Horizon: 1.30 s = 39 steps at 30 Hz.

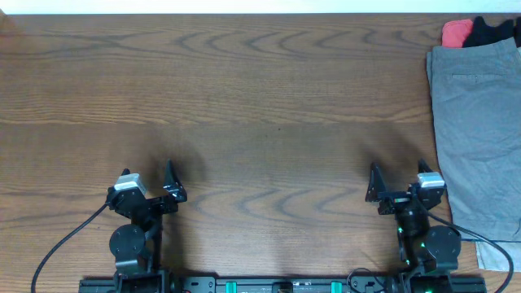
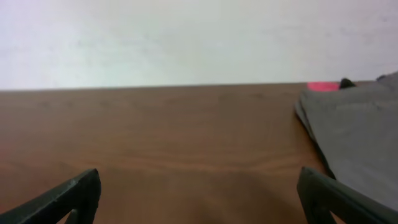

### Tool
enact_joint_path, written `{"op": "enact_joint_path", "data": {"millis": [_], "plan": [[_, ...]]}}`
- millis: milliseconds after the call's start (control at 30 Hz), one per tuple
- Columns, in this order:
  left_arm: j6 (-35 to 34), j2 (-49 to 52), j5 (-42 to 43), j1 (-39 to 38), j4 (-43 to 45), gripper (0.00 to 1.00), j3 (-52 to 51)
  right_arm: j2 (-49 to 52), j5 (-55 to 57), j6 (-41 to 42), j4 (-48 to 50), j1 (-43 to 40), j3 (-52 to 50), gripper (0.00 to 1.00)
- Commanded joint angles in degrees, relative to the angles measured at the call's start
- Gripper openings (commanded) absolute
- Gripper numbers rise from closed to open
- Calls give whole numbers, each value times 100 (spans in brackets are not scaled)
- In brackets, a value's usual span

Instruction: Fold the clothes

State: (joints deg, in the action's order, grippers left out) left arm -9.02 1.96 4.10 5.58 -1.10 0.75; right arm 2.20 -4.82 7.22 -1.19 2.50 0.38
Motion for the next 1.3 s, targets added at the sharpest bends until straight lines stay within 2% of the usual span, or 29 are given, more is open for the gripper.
{"op": "enact_joint_path", "data": {"millis": [0,133,200,333,600,933,1133,1267], "plan": [[-24,13,120,24,-251,98,-50,7,-1233,1394,-11,-7,-7,99],[-24,15,120,24,-251,98,-50,7,-3788,4151,22,-7,-7,99],[-24,13,120,24,-251,98,-50,7,-4103,4983,0,-7,-7,99],[-24,15,120,24,-251,98,-50,7,-4172,5805,101,-7,-7,99],[-24,15,120,24,-251,98,-50,7,-4172,5101,326,-7,-7,99],[-24,13,120,24,-251,98,-50,7,-3733,5034,826,-7,212,99],[-24,13,120,24,-251,98,-50,74,-3366,4249,708,-9,863,99],[-24,15,120,24,-251,98,-50,483,-2835,3506,170,-9,1631,99]]}}
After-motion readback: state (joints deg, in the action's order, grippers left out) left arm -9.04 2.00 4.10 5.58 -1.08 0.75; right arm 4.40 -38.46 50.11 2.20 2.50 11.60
